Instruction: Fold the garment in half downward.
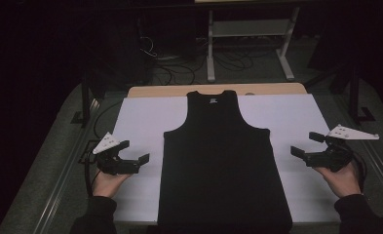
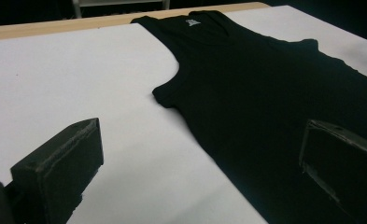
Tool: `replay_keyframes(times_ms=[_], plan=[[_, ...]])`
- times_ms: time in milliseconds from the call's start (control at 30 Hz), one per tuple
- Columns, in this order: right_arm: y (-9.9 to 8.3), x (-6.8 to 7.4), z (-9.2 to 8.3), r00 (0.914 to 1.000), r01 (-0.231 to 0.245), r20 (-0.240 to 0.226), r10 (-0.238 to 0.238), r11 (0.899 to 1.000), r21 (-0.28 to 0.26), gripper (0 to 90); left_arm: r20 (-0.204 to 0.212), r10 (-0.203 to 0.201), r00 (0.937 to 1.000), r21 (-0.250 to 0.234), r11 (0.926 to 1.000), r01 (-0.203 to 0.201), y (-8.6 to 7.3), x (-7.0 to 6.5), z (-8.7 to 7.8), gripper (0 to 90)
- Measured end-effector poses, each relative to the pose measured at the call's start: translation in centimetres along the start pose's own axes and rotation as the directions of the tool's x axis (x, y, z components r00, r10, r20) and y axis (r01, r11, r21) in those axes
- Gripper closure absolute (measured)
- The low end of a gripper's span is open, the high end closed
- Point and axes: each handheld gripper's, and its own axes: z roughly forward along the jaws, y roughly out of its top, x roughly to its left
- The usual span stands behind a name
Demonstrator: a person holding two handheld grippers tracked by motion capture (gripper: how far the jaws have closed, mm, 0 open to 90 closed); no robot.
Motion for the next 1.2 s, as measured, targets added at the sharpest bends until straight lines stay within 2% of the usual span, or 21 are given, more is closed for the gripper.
replay_keyframes(times_ms=[100,167,367,500,667,833,1100,1200], plan=[[0.2,0.0,0.1,1.0,0.005,-0.001,-0.005,1.0,0.011,0.0,0.003,-0.001,1.0,0.005,1.0,0.001,0.1,0.0,0.2,0.0],[0.4,-0.2,0.3,1.0,0.004,0.001,-0.004,1.0,0.029,0.0,0.021,-0.022,0.9995,0.01,0.9997,0.022,0.3,0.4,0.4,0.0],[0.9,-0.6,0.7,1.0,0.002,-0.001,-0.002,0.998,0.057,0.0,0.014,-0.04,0.9991,-0.002,0.9992,0.04,0.7,0.9,0.3,0.0],[1.9,-0.9,0.8,1.0,0.006,-0.003,-0.005,0.998,0.06,0.0,0.008,-0.019,0.9998,0.02,0.9996,0.019,1.5,1.1,0.4,0.0],[3.0,-0.9,1.0,0.9997,0.025,-0.003,-0.025,0.998,0.06,0.0,0.013,-0.014,0.9998,0.026,0.9996,0.013,2.0,1.2,0.7,0.0],[4.0,-0.9,1.4,0.9993,0.038,-0.007,-0.038,0.997,0.068,0.0,0.024,0.019,0.9995,0.04,0.999,-0.02,2.9,1.1,1.0,0.0],[5.0,-1.0,1.8,0.9985,0.054,-0.01,-0.053,0.995,0.079,0.0,0.032,0.026,0.9991,0.049,0.9984,-0.028,4.0,1.1,1.4,0.0],[5.1,-1.2,2.2,0.9987,0.049,-0.019,-0.047,0.996,0.081,0.0,0.04,0.027,0.9988,0.051,0.9983,-0.029,4.4,1.5,1.8,0.0]])
